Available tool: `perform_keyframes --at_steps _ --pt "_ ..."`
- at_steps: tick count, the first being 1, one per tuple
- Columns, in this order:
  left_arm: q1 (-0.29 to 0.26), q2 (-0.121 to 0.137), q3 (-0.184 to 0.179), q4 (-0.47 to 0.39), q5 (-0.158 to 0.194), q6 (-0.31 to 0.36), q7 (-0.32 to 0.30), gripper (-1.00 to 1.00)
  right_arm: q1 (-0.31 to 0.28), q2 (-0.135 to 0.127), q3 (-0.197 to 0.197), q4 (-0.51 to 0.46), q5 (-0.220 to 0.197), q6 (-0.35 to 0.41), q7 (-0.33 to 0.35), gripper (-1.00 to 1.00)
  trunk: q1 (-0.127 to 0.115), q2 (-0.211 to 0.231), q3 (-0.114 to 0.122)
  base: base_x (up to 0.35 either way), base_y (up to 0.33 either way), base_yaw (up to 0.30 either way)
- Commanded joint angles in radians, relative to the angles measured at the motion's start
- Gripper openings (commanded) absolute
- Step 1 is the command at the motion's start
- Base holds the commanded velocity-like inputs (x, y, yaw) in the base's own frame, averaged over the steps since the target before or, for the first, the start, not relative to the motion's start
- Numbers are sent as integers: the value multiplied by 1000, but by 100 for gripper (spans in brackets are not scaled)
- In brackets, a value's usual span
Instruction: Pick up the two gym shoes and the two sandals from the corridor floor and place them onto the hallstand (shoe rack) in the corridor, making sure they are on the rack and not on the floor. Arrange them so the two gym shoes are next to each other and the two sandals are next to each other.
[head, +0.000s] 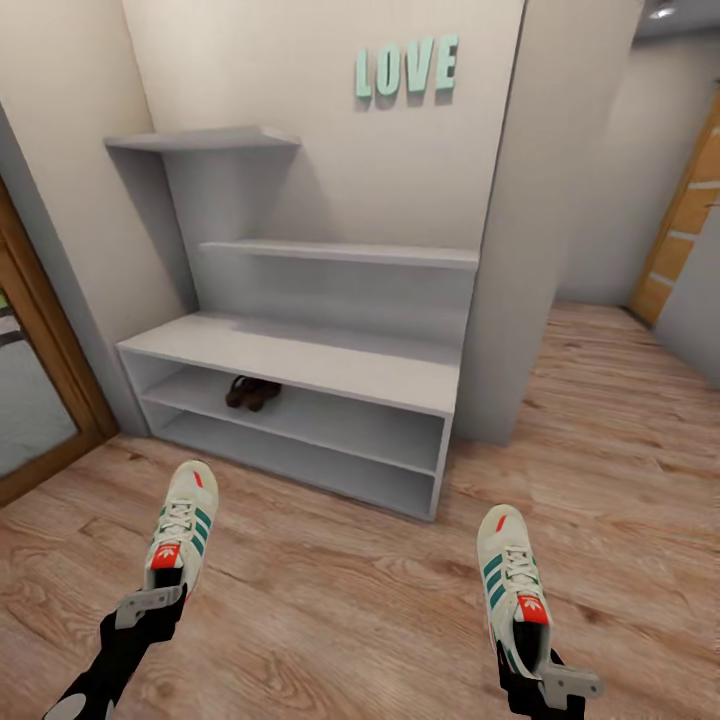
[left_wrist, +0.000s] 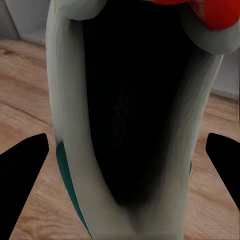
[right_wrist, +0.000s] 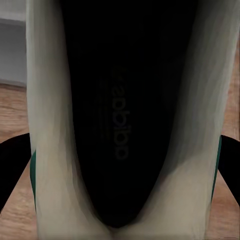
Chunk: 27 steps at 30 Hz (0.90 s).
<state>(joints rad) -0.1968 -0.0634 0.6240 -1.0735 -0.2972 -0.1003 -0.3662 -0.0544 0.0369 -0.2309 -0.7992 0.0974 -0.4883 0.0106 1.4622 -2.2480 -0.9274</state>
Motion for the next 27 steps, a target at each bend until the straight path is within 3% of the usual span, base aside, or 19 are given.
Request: perform_keyframes --at_steps 1,13,27 --pt "-1 -1 5 0 -10 -7 -7 -100 -1 1 -5 0 10 -3 2 -100 0 0 0 116 291 -285" --pt "-1 -1 5 0 -10 -8 -7 -100 -1 1 -5 0 10 -3 2 -100 0 0 6 135 291 -285" --pt "-1 -1 5 0 -10 -8 -8 -100 0 2 -5 -2 9 -3 2 -100 0 0 14 13 291 -285"
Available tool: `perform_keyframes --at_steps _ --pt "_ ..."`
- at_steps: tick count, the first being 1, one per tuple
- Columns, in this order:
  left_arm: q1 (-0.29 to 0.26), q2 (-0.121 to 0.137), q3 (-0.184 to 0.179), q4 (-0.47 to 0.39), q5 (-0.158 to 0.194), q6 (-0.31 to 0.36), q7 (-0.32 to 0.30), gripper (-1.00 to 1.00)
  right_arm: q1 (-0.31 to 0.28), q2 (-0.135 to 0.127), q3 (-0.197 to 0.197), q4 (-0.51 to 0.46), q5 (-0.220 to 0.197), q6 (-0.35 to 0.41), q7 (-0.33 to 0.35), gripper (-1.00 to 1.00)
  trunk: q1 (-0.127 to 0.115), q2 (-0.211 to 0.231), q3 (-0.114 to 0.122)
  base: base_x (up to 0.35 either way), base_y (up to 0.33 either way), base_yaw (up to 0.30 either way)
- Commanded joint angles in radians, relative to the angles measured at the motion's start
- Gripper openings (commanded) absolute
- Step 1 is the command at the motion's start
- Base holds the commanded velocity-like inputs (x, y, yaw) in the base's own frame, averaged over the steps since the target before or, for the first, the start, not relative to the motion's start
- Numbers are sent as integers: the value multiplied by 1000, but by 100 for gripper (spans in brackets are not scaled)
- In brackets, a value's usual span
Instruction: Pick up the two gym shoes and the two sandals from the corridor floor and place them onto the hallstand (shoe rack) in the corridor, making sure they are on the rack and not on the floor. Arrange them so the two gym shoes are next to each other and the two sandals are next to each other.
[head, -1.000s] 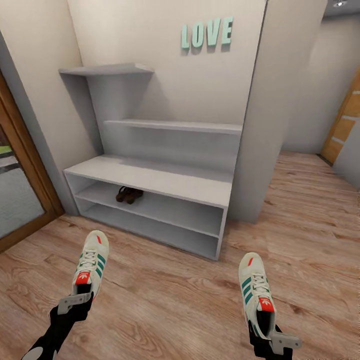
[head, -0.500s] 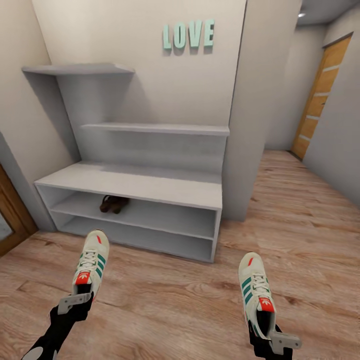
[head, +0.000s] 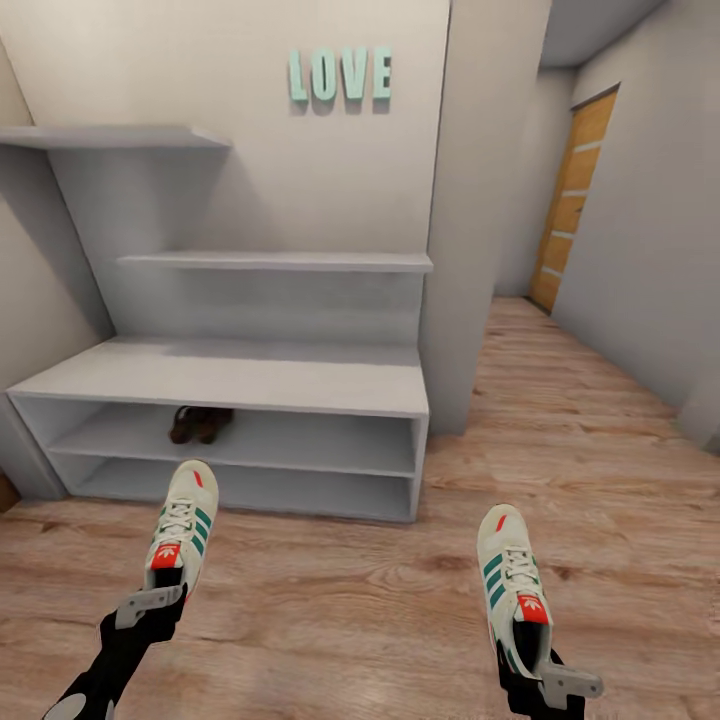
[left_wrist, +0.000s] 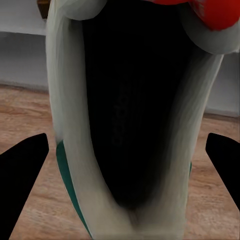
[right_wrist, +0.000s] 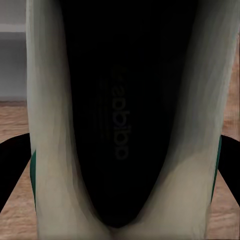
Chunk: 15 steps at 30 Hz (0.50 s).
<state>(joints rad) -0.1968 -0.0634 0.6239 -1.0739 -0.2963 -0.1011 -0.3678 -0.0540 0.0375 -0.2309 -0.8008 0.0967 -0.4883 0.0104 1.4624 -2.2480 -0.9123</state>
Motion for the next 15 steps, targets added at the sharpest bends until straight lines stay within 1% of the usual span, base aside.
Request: perform_keyframes --at_steps 1,7,10,15 --pt "-1 -1 5 0 -10 -7 -7 -100 -1 2 -5 0 10 -3 2 -100 0 0 0 0 277 -285" --pt "-1 -1 5 0 -10 -7 -7 -100 -1 2 -5 0 10 -3 2 -100 0 0 3 0 224 -285" --pt "-1 -1 5 0 -10 -7 -7 -100 -1 2 -5 0 10 -3 2 -100 0 0 5 0 82 -285" --pt "-1 -1 5 0 -10 -8 -7 -100 -1 2 -5 -1 10 -3 2 -100 0 0 7 0 20 -262"
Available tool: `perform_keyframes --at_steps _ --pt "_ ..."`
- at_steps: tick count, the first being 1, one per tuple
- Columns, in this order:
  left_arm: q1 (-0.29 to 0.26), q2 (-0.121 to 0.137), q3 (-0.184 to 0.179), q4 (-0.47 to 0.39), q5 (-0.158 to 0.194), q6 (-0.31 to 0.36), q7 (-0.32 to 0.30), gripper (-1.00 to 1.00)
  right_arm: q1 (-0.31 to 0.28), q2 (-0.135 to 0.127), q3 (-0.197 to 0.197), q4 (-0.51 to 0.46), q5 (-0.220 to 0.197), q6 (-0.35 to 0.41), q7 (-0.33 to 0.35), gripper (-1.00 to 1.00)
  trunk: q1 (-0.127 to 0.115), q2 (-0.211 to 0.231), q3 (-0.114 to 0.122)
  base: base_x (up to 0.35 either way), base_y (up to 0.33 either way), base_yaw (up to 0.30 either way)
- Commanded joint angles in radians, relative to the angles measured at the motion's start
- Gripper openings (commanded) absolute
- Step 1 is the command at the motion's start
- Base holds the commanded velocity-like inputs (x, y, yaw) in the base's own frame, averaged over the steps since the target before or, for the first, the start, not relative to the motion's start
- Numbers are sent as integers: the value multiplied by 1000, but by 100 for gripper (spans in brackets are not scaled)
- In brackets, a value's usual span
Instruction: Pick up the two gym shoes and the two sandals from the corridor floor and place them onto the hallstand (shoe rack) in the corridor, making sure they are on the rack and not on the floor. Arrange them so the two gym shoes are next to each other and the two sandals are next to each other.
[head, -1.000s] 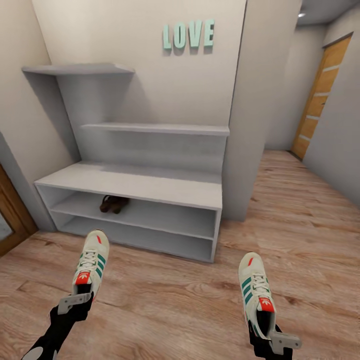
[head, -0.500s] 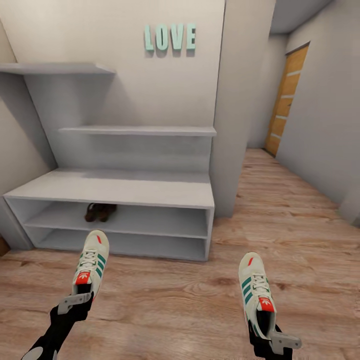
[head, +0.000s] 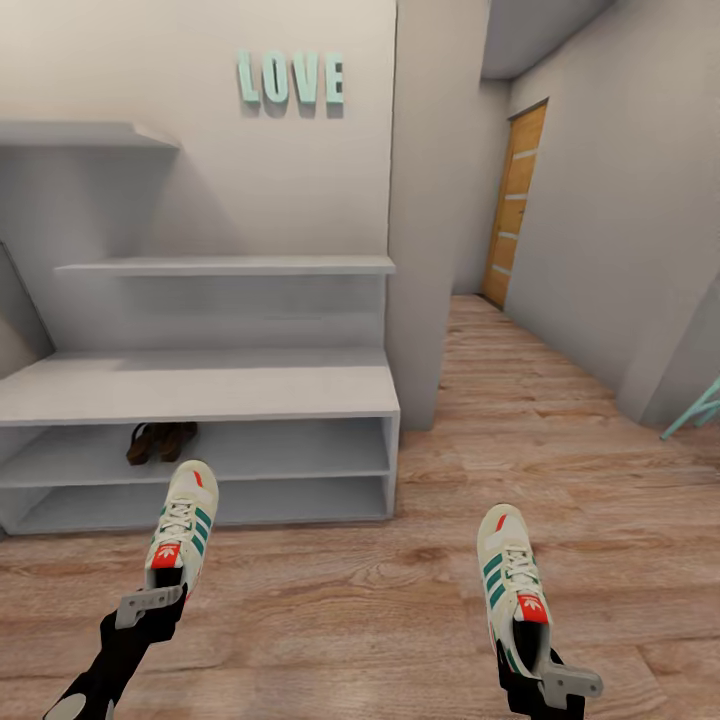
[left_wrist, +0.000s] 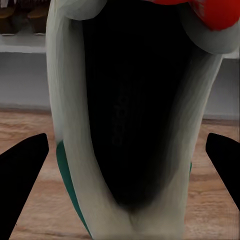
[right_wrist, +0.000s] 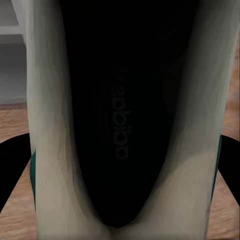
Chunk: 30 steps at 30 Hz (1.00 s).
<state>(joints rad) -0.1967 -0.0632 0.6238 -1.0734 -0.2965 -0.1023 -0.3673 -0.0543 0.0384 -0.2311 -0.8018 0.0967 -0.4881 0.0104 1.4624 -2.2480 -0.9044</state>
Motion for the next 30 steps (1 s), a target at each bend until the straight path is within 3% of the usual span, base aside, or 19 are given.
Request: perform_keyframes --at_steps 1,30 --pt "-1 -1 5 0 -10 -7 -7 -100 -1 1 -5 0 10 -3 2 -100 0 0 -1 0 5 -119" --pt "-1 -2 7 0 -10 -7 -7 -100 -1 0 -5 3 12 -3 5 -100 0 0 0 -13 0 -8"
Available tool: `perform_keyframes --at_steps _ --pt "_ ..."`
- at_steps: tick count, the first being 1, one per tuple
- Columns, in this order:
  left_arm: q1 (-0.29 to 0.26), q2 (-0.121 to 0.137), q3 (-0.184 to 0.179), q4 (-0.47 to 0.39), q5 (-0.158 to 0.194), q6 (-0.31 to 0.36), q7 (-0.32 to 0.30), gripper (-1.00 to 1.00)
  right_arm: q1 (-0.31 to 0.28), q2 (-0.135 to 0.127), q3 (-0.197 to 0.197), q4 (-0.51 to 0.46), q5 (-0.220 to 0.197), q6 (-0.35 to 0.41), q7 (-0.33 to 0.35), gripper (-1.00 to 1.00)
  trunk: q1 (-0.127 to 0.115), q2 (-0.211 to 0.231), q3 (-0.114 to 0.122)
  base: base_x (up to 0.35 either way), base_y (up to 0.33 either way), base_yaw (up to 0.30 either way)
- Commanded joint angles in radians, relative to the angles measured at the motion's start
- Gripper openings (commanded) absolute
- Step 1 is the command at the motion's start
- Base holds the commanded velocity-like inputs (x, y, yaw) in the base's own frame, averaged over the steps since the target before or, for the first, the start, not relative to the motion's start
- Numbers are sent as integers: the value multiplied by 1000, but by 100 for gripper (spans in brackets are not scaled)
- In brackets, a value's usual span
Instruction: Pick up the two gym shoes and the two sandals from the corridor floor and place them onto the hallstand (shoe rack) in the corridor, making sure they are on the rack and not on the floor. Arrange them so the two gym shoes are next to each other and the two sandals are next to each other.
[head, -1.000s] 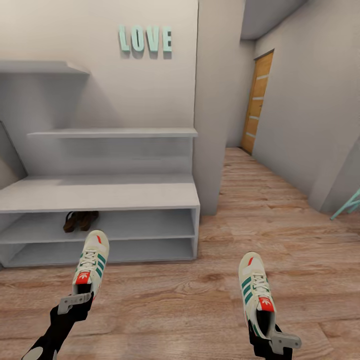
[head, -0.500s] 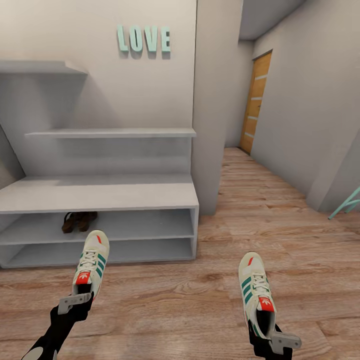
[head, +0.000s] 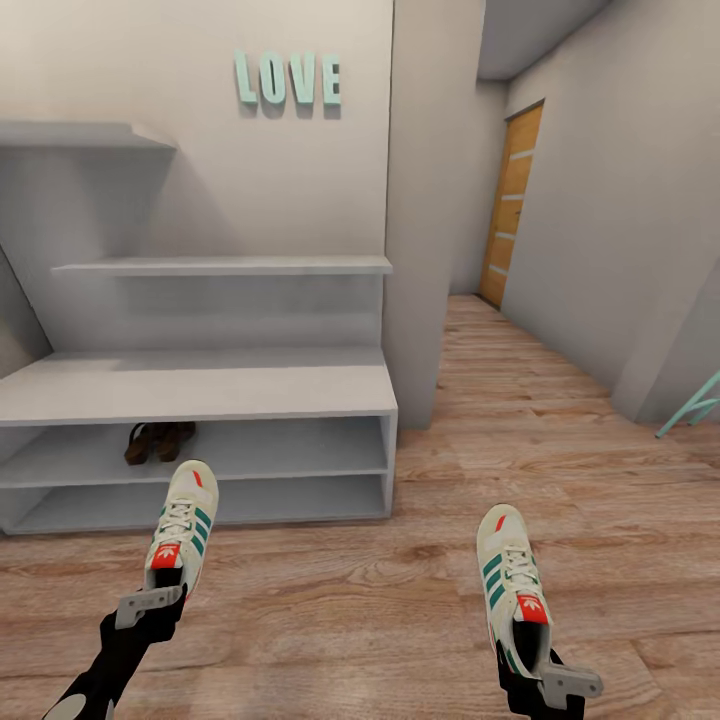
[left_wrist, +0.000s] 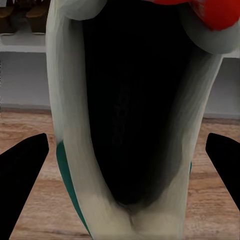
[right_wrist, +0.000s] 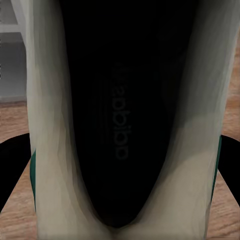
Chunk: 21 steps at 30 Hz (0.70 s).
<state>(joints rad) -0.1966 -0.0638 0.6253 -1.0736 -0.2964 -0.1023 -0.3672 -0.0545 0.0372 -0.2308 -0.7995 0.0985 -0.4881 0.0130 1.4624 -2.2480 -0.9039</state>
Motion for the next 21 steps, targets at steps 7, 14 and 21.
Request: perform_keyframes --at_steps 7,14,21 --pt "-1 -1 5 0 -11 -7 -7 -100 -1 1 -5 0 10 -3 2 -100 0 0 -1 -2 0 0" --pt "-7 0 6 4 -17 9 -2 -100 -1 -2 -11 -1 9 -3 -1 -100 0 0 -1 0 0 0" --pt "-17 -2 -22 3 -79 113 5 -100 -1 -12 -176 -17 6 -3 3 -100 0 0 -1 0 0 0"
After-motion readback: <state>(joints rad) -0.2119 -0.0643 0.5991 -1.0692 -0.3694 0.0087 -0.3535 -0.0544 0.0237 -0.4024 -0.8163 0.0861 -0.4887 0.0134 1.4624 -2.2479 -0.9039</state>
